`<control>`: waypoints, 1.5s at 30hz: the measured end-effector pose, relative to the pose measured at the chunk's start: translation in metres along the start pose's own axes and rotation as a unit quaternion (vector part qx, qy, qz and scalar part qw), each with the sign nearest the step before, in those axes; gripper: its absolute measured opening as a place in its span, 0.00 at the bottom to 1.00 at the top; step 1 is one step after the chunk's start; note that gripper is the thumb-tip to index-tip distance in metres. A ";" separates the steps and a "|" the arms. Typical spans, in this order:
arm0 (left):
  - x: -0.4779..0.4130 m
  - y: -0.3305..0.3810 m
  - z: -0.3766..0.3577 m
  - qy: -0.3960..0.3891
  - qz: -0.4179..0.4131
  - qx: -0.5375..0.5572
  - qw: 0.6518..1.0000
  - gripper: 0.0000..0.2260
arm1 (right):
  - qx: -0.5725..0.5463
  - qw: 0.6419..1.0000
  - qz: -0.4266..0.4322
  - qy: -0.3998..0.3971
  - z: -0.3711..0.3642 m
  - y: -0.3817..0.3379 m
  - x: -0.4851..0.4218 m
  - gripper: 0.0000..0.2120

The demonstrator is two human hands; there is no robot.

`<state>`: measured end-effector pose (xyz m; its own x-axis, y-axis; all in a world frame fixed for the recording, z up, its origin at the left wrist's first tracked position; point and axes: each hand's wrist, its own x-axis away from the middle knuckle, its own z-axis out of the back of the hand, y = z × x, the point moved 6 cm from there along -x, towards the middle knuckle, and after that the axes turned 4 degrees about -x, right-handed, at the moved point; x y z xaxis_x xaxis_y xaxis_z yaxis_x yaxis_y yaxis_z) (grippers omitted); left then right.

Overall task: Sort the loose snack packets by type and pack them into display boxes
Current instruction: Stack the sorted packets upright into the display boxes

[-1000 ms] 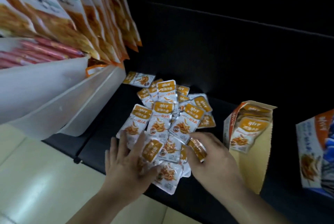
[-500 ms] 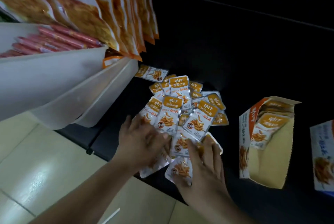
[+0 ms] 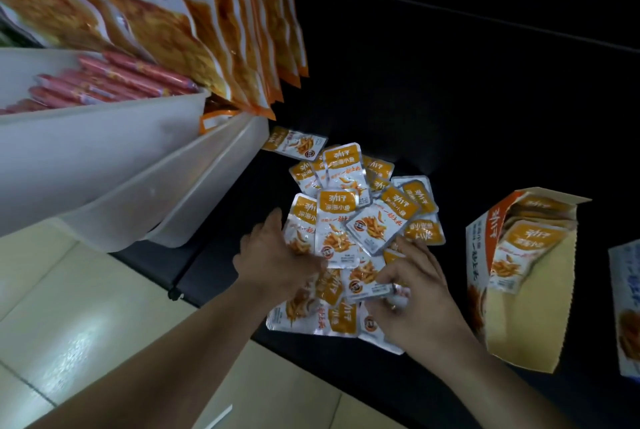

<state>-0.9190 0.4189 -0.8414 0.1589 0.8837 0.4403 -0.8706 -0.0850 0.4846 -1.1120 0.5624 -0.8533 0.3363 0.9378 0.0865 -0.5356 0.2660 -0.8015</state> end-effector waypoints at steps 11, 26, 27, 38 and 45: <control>0.001 0.028 -0.012 -0.005 -0.036 0.077 0.996 0.06 | -0.125 0.958 -0.206 0.155 0.018 -0.004 -0.044 0.32; -0.019 0.051 -0.006 0.013 0.010 0.234 0.972 0.06 | -0.074 0.977 -0.178 0.096 0.016 0.002 -0.072 0.23; -0.020 0.057 -0.008 0.005 0.005 0.243 0.970 0.08 | -0.068 0.977 -0.176 0.097 0.014 0.002 -0.073 0.23; -0.011 0.077 -0.018 -0.011 -0.039 0.269 0.962 0.05 | -0.209 0.950 -0.187 0.137 0.032 -0.016 -0.068 0.09; 0.024 0.074 -0.008 -0.053 -0.022 0.416 0.908 0.10 | -0.295 0.937 -0.152 0.105 0.040 -0.050 -0.052 0.11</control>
<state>-0.9833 0.4376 -0.8007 0.2666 0.8494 0.4554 -0.2171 -0.4074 0.8871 -1.1341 0.5089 -0.7938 0.5831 0.7567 0.2958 0.1105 0.2868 -0.9516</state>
